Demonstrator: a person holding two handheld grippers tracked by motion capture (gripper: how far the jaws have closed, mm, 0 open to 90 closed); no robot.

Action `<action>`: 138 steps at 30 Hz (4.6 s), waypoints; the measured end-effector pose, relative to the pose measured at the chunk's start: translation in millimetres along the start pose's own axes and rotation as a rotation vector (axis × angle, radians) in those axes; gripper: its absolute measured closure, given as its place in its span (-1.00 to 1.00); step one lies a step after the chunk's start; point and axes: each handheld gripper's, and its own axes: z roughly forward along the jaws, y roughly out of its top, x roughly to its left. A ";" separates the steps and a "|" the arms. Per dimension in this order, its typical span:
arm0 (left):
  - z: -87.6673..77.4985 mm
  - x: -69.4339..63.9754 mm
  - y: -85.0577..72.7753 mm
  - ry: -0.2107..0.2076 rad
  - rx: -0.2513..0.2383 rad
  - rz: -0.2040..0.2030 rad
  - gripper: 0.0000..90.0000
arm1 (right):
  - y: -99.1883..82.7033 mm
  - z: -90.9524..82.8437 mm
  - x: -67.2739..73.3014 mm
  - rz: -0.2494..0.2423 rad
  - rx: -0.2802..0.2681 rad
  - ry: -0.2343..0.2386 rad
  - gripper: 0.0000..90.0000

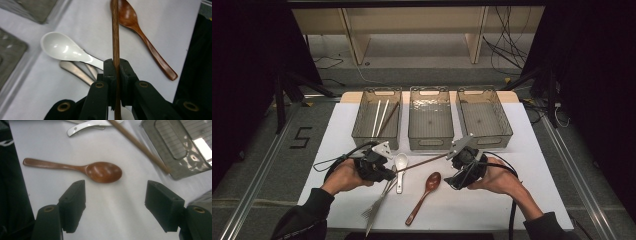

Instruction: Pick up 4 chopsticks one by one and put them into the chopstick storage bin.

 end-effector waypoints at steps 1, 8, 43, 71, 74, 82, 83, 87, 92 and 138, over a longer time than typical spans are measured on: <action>-2.4 1.9 0.0 0.012 -0.009 -0.008 0.88 | -0.5 -0.1 -0.1 0.021 -0.007 -0.003 -0.28; -15.8 17.7 -2.4 0.121 -0.065 -0.105 0.88 | -8.5 4.2 -1.0 0.119 -0.053 -0.028 -0.33; -35.2 124.6 19.8 0.343 -0.227 -0.430 0.88 | -25.1 12.1 13.6 0.178 -0.039 -0.033 -0.43; -10.2 163.1 10.2 0.363 -0.203 -0.605 0.87 | -24.3 10.4 14.8 0.166 -0.037 -0.017 -0.42; -5.0 163.5 8.7 0.376 -0.180 -0.610 0.87 | -24.3 10.4 14.9 0.164 -0.036 -0.018 -0.42; -2.7 162.2 8.9 0.351 -0.186 -0.647 0.38 | -24.7 9.9 14.3 0.158 -0.038 -0.016 -0.42; -3.7 161.1 10.0 0.348 -0.179 -0.647 0.28 | -24.8 10.0 14.2 0.161 -0.037 -0.015 -0.42; -10.6 153.2 13.9 0.316 -0.189 -0.640 -0.10 | -24.5 10.0 14.7 0.162 -0.036 -0.014 -0.42; -22.5 133.7 16.5 0.279 -0.212 -0.581 -0.39 | -24.4 9.5 15.0 0.164 -0.042 -0.017 -0.42; -18.8 -6.1 -32.6 0.236 -0.218 -0.368 -0.64 | -18.6 26.3 29.7 0.127 -0.024 0.006 -0.41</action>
